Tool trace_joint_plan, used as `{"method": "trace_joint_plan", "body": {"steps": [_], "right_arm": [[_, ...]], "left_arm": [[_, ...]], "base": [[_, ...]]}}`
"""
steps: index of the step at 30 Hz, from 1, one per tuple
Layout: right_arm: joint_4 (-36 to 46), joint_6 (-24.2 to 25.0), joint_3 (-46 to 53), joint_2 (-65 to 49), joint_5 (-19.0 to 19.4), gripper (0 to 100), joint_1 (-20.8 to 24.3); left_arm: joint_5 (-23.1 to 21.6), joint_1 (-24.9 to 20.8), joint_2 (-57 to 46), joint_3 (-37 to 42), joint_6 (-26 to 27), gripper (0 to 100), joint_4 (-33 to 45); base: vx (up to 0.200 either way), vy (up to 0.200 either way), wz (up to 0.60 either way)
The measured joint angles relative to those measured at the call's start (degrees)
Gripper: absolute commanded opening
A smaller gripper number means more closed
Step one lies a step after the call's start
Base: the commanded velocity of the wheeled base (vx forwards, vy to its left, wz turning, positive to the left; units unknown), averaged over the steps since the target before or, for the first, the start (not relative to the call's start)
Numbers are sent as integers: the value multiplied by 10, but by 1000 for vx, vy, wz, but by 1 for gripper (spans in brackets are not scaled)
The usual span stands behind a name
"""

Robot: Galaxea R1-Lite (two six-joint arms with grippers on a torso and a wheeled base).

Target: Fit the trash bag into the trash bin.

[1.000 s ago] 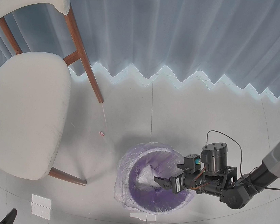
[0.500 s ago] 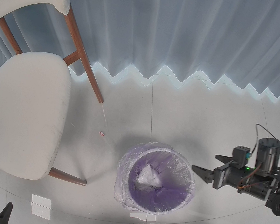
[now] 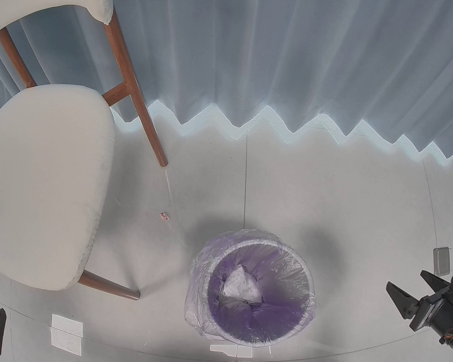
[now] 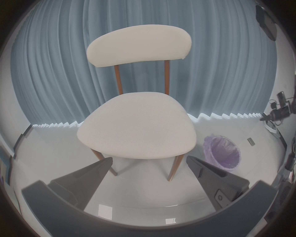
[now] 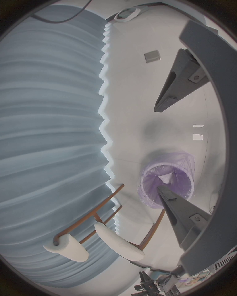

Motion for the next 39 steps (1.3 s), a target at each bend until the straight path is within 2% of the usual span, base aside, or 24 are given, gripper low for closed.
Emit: {"method": "trace_joint_plan", "body": {"steps": [4,9,11,17,22,26,30,33,36,39], "right_arm": [[0,1,26,-45,-8,100,-22],[1,0,51,-94,-10,100,-35],[3,-1,60,-119,-10,100,-37],[12,-3,79,-193,-11,100,-41],[59,-4,84,-264,-11,100,-42],[139,-11,85,-353,-11,100,-43],[245,-28,85,-453,-11,100,-43],[321,-34,85,-529,-20,100,-42],[368,-27,85,-595,-44,100,-42],[379,-24,85,-623,-49,100,-42]], "left_arm": [[4,29,-2,0,-8,100,0],[-24,63,-19,0,-5,100,0],[-43,67,-25,0,4,100,-1],[-140,72,-36,0,57,100,1],[-170,72,-39,0,65,100,1],[-166,72,-40,0,62,100,0],[-143,72,-41,0,54,100,-1],[-111,73,-41,0,44,100,-2],[-51,73,-41,0,37,100,-3],[-36,73,-41,0,37,100,-3]], "base": [[0,0,0],[0,0,0],[0,0,0],[0,0,0],[0,0,0],[0,0,0],[0,0,0],[0,0,0],[0,0,0],[0,0,0]]}}
